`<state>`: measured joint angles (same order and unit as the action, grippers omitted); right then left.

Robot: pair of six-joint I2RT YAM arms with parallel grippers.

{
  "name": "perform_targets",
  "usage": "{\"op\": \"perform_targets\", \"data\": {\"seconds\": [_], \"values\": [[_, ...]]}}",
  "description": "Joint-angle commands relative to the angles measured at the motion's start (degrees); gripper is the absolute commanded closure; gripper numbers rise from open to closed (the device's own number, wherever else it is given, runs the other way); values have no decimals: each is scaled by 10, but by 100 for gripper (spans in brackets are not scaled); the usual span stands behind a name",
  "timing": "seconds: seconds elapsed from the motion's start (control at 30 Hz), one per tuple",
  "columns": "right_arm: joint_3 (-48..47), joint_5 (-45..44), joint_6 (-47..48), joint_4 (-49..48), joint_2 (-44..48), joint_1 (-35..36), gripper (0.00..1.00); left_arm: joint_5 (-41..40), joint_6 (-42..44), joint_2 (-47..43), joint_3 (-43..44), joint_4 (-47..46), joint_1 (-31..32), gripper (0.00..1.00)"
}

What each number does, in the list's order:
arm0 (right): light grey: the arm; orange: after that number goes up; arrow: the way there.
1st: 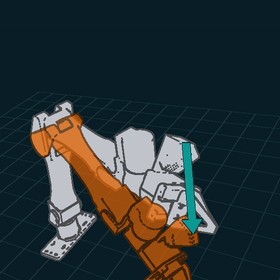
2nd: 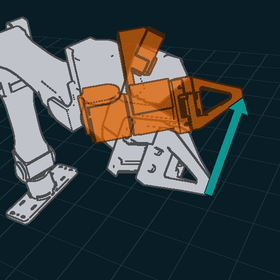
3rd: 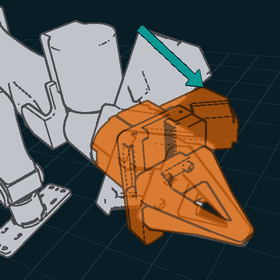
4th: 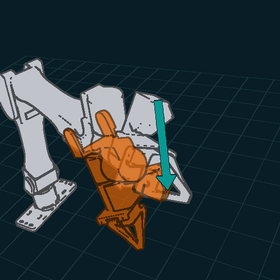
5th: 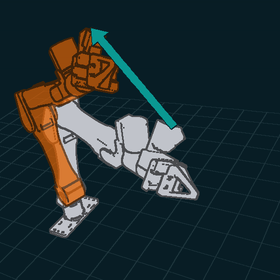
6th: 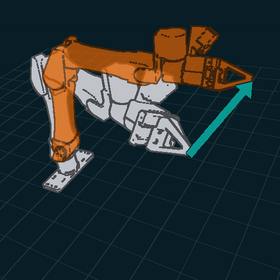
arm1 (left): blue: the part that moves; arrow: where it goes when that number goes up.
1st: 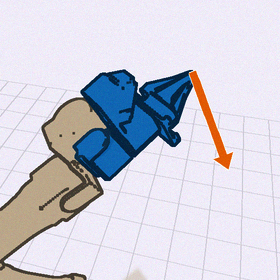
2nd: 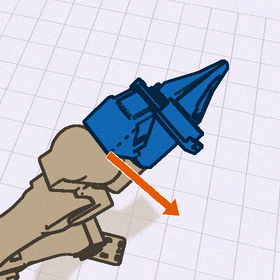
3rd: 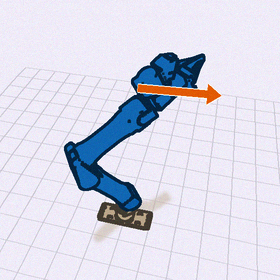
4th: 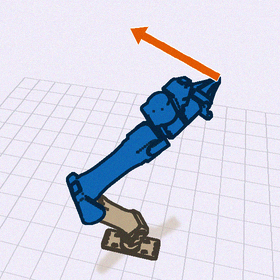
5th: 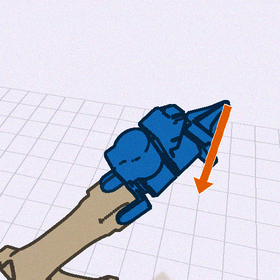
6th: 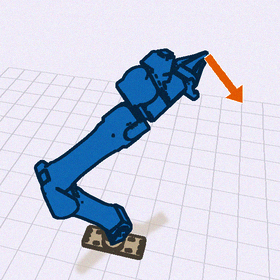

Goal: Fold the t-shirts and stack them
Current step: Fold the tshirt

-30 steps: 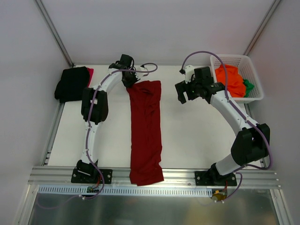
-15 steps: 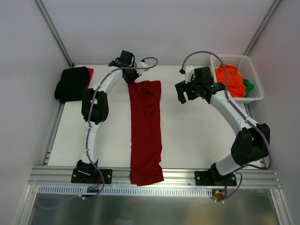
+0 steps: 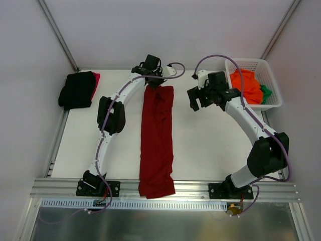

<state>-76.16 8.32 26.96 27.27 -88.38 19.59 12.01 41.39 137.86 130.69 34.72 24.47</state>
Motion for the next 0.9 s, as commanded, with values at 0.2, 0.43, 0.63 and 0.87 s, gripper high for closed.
{"op": "perform_targets", "data": {"seconds": [0.2,0.43,0.63,0.87], "values": [[-8,28,-4,4,-1,-4,11,-83,5,63,36,0,14,91],[-17,30,1,16,-10,-4,11,-117,-31,80,55,-18,11,13],[-18,31,1,16,-7,-4,11,-85,-90,21,47,-41,-11,1],[-28,61,2,31,3,-4,11,-21,-154,-138,-39,-46,-46,1]]}}
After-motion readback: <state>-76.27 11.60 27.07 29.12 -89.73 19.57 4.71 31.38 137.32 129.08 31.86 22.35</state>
